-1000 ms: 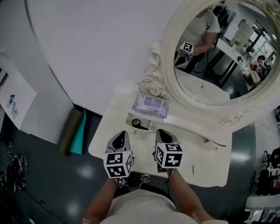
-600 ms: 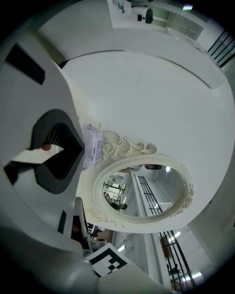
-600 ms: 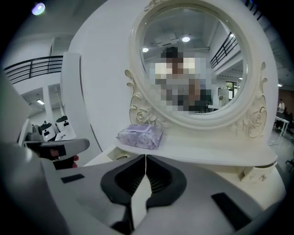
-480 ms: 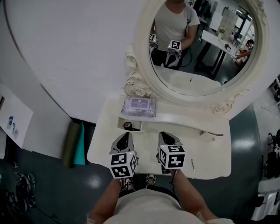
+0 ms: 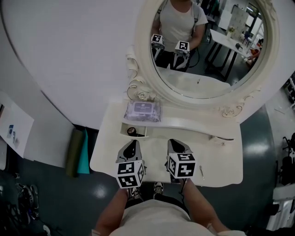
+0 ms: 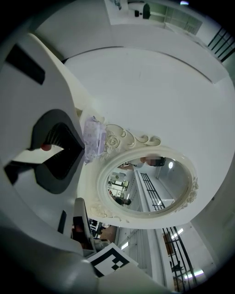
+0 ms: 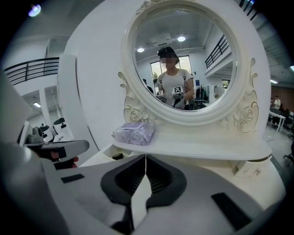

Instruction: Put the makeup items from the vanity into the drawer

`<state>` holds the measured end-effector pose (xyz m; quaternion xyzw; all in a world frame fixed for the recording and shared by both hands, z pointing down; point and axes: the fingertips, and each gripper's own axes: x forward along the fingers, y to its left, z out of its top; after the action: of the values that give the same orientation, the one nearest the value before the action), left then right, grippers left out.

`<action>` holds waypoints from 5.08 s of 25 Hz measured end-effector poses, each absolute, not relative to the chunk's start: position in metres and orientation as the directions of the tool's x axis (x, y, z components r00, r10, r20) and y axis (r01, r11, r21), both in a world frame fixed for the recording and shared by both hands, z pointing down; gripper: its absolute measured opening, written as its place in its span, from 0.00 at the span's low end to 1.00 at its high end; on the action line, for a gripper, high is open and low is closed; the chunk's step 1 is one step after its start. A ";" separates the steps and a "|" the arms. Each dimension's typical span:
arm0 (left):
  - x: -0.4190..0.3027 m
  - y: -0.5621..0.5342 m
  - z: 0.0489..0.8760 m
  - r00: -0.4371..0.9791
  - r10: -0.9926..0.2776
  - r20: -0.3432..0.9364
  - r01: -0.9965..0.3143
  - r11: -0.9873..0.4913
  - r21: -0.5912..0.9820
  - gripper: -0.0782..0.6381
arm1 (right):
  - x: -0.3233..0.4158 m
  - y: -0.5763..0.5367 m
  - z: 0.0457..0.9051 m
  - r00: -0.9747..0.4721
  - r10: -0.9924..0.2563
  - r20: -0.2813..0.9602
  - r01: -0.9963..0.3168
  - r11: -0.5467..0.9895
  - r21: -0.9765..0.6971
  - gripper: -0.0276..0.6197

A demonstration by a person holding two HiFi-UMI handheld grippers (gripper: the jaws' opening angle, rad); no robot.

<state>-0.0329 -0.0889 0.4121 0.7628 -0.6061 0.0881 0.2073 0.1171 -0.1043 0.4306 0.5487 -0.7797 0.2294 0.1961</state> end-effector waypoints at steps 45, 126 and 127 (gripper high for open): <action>0.206 -0.041 0.518 0.685 -0.459 0.566 -0.693 -0.651 0.310 0.12 | 0.326 0.045 0.523 0.114 -0.671 0.733 -0.953 -0.283 -0.110 0.08; -0.088 -0.098 0.464 0.181 -0.847 0.500 -0.963 -0.048 0.266 0.12 | 0.034 -0.148 0.454 -0.500 -0.545 0.673 -0.765 0.643 -0.048 0.11; -0.093 -0.097 0.465 0.171 -0.846 0.505 -0.964 -0.038 0.263 0.12 | 0.026 -0.150 0.454 -0.510 -0.535 0.673 -0.752 0.658 -0.046 0.11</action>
<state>-0.0932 -0.0975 0.4654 0.7126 -0.6350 0.1056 0.2790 0.0265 -0.1505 0.4542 0.3776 -0.8523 0.1688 0.3203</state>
